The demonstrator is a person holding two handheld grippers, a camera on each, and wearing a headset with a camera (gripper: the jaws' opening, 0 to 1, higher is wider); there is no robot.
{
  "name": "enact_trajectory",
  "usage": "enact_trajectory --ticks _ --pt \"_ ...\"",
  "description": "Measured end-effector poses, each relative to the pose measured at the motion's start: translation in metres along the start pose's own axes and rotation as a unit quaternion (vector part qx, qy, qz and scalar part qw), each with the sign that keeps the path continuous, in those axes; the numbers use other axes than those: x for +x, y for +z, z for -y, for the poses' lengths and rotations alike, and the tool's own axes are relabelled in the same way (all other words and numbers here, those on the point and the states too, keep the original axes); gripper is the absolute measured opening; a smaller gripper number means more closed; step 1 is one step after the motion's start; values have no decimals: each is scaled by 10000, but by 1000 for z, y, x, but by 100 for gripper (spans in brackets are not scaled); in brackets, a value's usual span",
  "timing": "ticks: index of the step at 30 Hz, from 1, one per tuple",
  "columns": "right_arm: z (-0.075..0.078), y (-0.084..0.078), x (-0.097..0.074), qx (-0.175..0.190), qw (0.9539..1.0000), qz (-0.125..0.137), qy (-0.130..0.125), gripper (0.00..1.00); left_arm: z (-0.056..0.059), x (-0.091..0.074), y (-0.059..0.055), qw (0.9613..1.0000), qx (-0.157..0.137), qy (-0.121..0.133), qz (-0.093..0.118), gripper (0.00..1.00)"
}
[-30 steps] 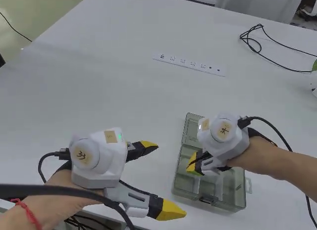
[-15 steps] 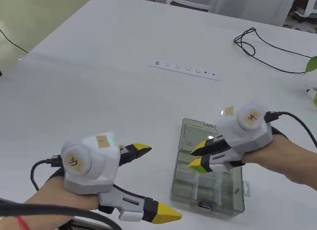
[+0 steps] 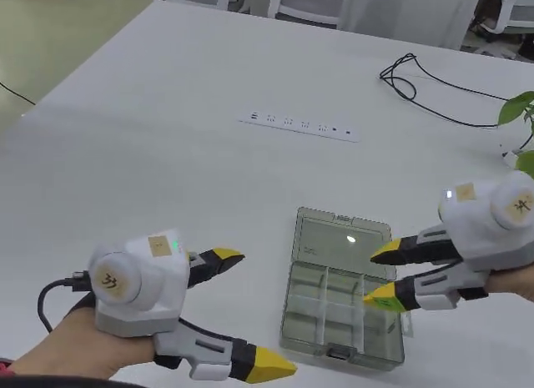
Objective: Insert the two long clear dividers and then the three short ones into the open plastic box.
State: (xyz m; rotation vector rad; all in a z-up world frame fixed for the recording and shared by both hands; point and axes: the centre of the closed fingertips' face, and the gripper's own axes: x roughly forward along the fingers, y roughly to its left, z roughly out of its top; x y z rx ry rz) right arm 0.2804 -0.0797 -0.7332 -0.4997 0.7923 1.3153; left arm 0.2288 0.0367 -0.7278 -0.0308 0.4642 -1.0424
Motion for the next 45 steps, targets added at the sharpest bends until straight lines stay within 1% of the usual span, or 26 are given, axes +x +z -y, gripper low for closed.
enact_trajectory --ticks 3,4,7,9,13,16,19,20,21,23,24,26,30,31,34,36,39,40,45 --pt "3 -17 -11 120 9999 -50 -79 45 0 0 0 10000 8 -4 -3 100" --pt "4 -25 -15 145 9998 -87 -108 46 1 0 -1 10000 -2 -10 -19 100" --pt "7 -49 -24 160 9993 -262 -192 49 1 1 -2 10000 1 -19 -46 100" --pt "10 -65 -30 238 9988 -364 -233 52 2 1 -2 10000 -19 -25 -57 100" --pt "11 -91 -39 316 9975 -580 -267 54 2 1 -2 10000 -14 -34 -81 100" --pt "13 -106 -45 363 9965 -692 -295 56 1 0 -3 9999 -18 -30 -118 100" --pt "19 -127 -51 360 9947 -898 -351 57 0 0 -4 9999 -34 -21 -140 100" --pt "20 -131 -52 373 9945 -908 -356 57 0 0 -3 9999 -38 -21 -139 100" --pt "22 -137 -53 437 9937 -966 -368 57 0 0 -4 9999 -39 -23 -140 100" --pt "24 -147 -55 420 9925 -1083 -380 57 0 0 -4 9999 -43 -26 -152 100" --pt "26 -156 -56 365 9910 -1228 -385 58 0 0 -4 9999 -50 -31 -161 100" --pt "28 -169 -57 290 9888 -1415 -384 58 0 0 -5 9998 -45 -40 -174 100" --pt "27 -185 -58 199 9846 -1696 -383 57 1 0 -6 9998 -62 -51 -196 100" --pt "28 -192 -58 125 9823 -1828 -393 57 1 0 -6 9998 -70 -48 -198 100" --pt "27 -202 -58 19 9789 -2008 -384 56 0 0 -7 9997 -83 -36 -217 100" --pt "28 -210 -59 -169 9750 -2186 -372 55 0 0 -8 9997 -87 -35 -231 100" --pt "27 -217 -58 -289 9711 -2345 -327 53 1 0 -8 9997 -85 -30 -238 100" --pt "27 -219 -57 -391 9695 -2400 -320 53 1 0 -8 9997 -93 -30 -230 100" --pt "31 -227 -55 -551 9651 -2537 -335 48 1 1 -8 9996 -113 -37 -245 100"
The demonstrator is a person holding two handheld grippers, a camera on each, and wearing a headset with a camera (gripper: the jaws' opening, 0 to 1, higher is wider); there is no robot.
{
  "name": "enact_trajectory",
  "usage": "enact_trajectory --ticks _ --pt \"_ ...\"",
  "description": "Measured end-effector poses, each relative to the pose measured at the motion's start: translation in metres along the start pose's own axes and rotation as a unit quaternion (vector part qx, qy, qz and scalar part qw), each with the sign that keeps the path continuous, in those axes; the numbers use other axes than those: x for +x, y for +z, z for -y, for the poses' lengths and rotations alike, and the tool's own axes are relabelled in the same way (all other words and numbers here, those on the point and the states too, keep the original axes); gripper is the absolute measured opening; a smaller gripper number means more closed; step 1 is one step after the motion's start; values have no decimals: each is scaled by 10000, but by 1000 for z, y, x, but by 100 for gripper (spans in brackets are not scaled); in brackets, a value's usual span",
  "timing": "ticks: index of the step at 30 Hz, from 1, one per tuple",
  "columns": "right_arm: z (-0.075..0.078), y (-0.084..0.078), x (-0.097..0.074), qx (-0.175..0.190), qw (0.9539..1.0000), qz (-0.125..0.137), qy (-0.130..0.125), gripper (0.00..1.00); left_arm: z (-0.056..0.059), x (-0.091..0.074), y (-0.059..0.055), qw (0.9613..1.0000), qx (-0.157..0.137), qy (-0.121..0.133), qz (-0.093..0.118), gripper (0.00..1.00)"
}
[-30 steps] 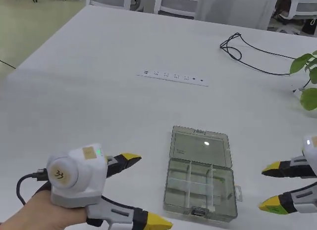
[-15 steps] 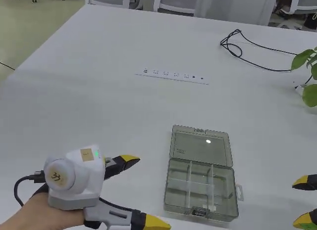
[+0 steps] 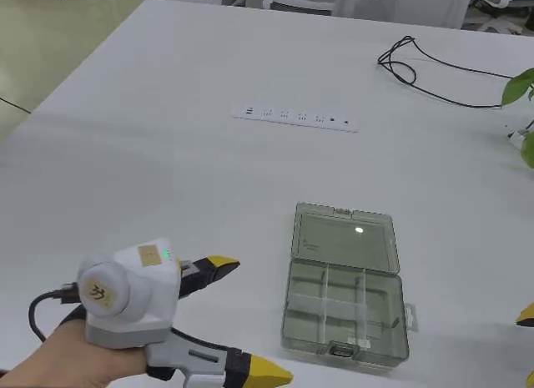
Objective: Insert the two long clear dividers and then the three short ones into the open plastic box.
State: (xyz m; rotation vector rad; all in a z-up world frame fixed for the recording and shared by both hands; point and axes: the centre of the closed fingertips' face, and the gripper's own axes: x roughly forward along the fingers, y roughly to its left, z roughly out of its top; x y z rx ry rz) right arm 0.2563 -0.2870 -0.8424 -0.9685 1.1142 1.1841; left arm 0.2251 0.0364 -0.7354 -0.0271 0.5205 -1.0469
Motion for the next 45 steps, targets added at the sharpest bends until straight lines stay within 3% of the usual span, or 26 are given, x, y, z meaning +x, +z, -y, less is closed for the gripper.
enact_trajectory --ticks 4,13,16,27,31,34,41,45 --pt "4 -4 3 -38 9999 -64 -68 42 0 0 0 10000 -16 4 4 100" --pt "6 -6 3 -22 10000 -43 -28 39 0 1 -1 10000 -41 -8 -1 100" --pt "7 -5 2 -41 10000 -52 -35 33 0 1 0 10000 -47 -3 25 100" --pt "6 -6 2 -51 9999 -72 -89 33 2 1 -1 10000 -54 -29 26 100" --pt "11 -3 -2 -33 9998 50 -184 33 2 1 0 9999 -87 -34 58 100" --pt "12 8 -11 -70 9994 183 -298 33 1 2 2 9999 -123 -22 100 100" --pt "9 60 -43 -269 9957 610 -640 33 -1 6 14 9993 -275 -14 263 98" --pt "12 82 -53 -429 9924 859 -773 33 3 10 24 9980 -479 -90 396 92"
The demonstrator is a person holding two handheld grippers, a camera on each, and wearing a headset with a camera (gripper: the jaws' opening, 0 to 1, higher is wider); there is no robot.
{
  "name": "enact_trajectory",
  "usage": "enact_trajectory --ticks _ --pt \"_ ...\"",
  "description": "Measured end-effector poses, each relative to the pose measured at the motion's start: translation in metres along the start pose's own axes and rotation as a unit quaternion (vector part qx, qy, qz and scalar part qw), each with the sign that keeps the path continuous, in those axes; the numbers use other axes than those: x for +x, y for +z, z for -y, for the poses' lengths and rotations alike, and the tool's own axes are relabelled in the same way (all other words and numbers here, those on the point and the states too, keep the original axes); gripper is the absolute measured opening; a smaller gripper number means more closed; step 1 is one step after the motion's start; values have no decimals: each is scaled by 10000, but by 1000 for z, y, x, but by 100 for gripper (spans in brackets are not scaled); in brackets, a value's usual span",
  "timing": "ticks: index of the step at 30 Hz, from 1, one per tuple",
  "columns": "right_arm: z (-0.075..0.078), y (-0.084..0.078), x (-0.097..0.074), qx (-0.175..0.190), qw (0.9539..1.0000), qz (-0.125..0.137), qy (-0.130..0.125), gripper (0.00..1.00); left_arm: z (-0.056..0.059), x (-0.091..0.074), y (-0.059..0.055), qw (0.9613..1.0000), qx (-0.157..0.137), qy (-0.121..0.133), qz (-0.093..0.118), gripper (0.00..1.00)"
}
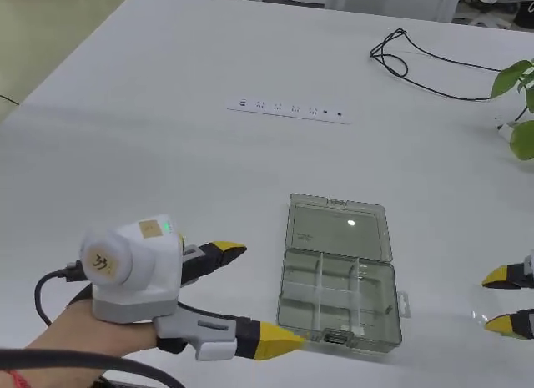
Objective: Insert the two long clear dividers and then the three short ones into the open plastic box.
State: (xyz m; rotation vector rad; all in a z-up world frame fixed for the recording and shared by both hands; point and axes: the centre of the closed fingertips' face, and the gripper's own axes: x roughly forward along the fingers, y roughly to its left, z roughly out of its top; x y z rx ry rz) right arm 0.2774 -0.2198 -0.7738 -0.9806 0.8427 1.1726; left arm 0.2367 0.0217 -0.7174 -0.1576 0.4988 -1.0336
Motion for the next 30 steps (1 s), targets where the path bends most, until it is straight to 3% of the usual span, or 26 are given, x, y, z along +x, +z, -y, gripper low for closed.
enact_trajectory --ticks 2,5,8,9,13,16,26,30 --pt "-2 21 -6 -106 9998 134 -67 33 2 3 6 10000 -51 -9 78 90" --pt "-6 48 -14 -235 9992 305 -146 33 8 10 16 9990 -387 -82 195 83" --pt "-11 73 -20 -352 9982 431 -216 33 12 15 28 9972 -601 -148 430 75" --pt "-14 83 -22 -445 9976 466 -263 33 14 17 29 9959 -775 -177 426 72" --pt "-18 107 -25 -623 9957 576 -371 33 22 26 34 9944 -937 -297 386 58" --pt "-26 132 -29 -731 9939 692 -456 33 27 33 35 9903 -1283 -353 401 51" --pt "-43 172 -31 -1038 9893 766 -687 33 45 50 35 9738 -2134 -646 457 23" --pt "-48 179 -31 -1137 9881 751 -718 33 52 53 34 9707 -2239 -732 482 19"
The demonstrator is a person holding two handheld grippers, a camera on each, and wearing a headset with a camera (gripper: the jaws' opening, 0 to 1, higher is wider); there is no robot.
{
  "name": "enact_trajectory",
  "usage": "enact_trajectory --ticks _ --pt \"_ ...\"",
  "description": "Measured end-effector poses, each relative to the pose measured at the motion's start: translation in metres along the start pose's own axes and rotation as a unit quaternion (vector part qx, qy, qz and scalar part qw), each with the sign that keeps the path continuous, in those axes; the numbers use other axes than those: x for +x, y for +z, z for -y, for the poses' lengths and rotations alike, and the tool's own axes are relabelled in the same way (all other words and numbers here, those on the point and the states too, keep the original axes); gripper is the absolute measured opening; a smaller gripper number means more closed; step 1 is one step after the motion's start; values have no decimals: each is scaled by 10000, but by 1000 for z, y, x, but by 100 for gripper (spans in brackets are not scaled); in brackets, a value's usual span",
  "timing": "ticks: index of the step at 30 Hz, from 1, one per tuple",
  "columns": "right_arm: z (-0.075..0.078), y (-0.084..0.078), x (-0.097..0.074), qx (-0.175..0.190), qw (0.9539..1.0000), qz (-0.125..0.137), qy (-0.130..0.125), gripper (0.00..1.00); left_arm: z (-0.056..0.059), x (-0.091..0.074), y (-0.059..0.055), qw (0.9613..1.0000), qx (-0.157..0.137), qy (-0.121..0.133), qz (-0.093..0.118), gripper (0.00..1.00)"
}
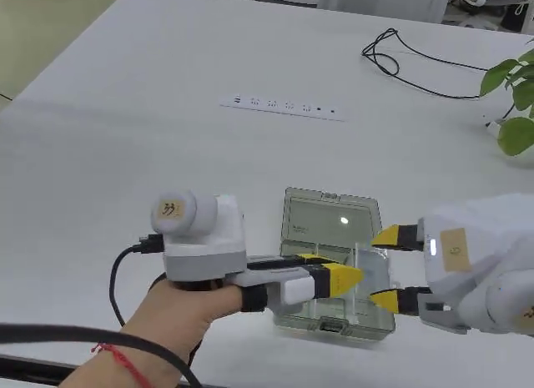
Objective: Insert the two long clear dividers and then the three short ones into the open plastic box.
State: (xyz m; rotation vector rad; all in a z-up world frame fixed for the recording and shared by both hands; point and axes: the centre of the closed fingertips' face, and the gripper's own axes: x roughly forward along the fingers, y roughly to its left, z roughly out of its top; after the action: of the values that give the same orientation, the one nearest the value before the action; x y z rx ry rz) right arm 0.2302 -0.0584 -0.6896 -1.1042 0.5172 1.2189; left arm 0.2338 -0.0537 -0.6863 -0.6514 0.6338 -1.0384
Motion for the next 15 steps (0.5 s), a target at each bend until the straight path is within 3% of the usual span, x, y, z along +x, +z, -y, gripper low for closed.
enact_trajectory --ticks 15 --pt "-4 11 -2 -147 9998 -88 -51 33 8 8 -8 9996 -214 -165 -81 1"
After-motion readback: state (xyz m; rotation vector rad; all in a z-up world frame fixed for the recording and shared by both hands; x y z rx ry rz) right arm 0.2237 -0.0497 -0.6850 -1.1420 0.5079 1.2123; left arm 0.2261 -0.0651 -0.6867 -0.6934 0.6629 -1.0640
